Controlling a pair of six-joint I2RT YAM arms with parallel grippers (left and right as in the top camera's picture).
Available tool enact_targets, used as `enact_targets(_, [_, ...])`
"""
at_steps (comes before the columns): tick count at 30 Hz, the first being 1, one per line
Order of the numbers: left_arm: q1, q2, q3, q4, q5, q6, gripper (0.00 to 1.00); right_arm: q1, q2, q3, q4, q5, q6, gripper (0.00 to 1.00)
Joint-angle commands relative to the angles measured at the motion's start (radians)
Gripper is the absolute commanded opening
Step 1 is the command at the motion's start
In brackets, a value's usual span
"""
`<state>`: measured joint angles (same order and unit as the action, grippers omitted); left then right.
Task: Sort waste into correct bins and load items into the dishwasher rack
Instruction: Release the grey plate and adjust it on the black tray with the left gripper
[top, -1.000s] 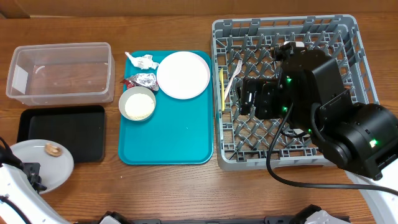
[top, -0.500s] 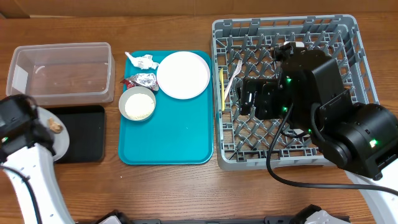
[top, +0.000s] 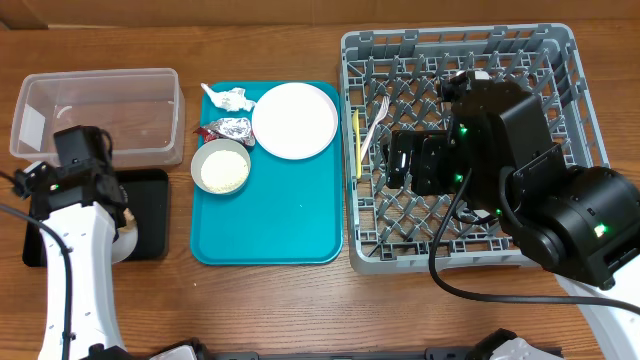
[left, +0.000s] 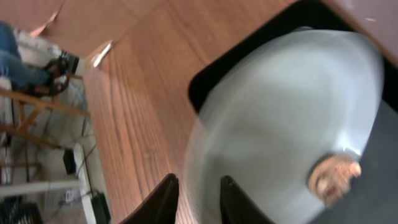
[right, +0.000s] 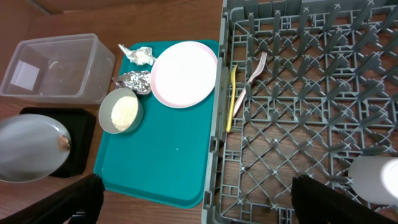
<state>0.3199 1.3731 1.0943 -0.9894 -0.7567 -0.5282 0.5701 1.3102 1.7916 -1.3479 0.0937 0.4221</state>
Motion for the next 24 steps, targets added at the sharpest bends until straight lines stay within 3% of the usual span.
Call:
enact_targets(1, [-0.019,0.001,-0.005,0.002,-0.040,0.084,0.04,-0.003,-0.003,0.010,0.003,0.011,0.005,1.00])
enact_targets(9, [-0.018,-0.008,0.008,-0.011,0.015,0.076,0.04,-0.003,-0.003,0.010,0.003,0.011,0.005,1.00])
enact_targets(14, [0.069,-0.008,0.008,-0.003,0.132,0.018,0.04,-0.003,-0.003,0.010,-0.006,0.011,0.005,1.00])
enact_targets(17, [0.183,-0.005,0.008,0.013,0.255,0.007,0.09,-0.003,-0.003,0.009,-0.013,0.011,0.005,1.00])
enact_targets(21, [0.377,-0.003,0.008,0.046,0.484,0.008,0.33,-0.003,-0.003,0.009,-0.014,0.010,0.005,1.00])
enact_targets(24, [0.490,-0.003,0.008,0.076,0.695,0.009,0.29,-0.003,-0.003,0.009,-0.013,0.010,0.005,1.00])
